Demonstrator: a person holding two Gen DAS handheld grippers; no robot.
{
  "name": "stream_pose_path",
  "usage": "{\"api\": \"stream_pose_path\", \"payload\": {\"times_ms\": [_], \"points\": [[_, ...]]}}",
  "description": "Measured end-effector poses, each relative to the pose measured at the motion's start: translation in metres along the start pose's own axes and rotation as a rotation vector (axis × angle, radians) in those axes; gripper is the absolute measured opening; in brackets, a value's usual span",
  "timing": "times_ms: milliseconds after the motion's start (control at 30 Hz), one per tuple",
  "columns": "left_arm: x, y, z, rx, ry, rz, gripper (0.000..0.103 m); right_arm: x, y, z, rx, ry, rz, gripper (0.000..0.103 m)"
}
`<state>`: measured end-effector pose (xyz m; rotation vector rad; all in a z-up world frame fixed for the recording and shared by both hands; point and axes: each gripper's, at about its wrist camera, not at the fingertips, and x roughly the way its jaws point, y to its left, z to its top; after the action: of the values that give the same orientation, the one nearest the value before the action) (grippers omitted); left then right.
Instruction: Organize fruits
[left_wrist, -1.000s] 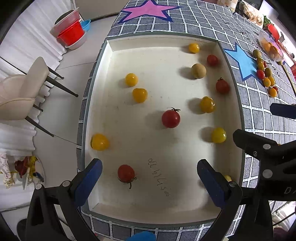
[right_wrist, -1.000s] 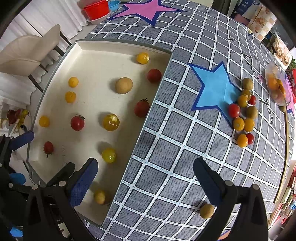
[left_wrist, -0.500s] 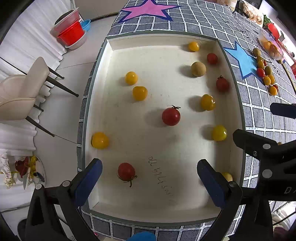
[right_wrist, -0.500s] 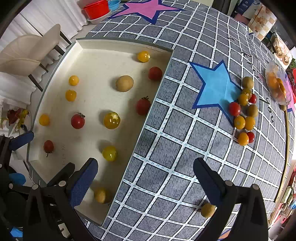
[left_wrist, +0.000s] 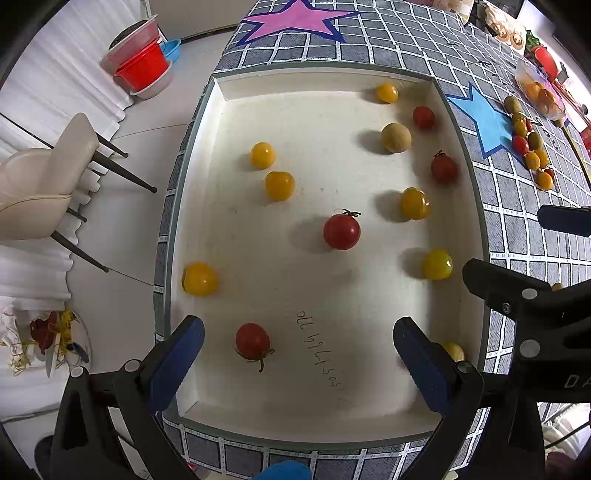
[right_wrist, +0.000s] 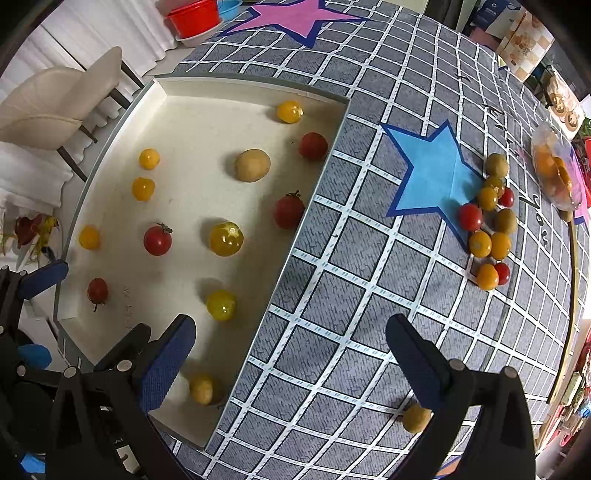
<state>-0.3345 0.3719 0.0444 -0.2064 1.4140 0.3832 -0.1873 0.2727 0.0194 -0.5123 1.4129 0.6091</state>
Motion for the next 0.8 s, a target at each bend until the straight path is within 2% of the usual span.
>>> {"api": "stream_pose_path", "payload": {"times_ms": [800], "points": [[0.0049, -0.0011, 0.0002, 0.005, 0.007, -0.005, 0.103, 0.0013, 0.0034, 0.0005, 0.000, 0.005, 0.001, 0.103]]}}
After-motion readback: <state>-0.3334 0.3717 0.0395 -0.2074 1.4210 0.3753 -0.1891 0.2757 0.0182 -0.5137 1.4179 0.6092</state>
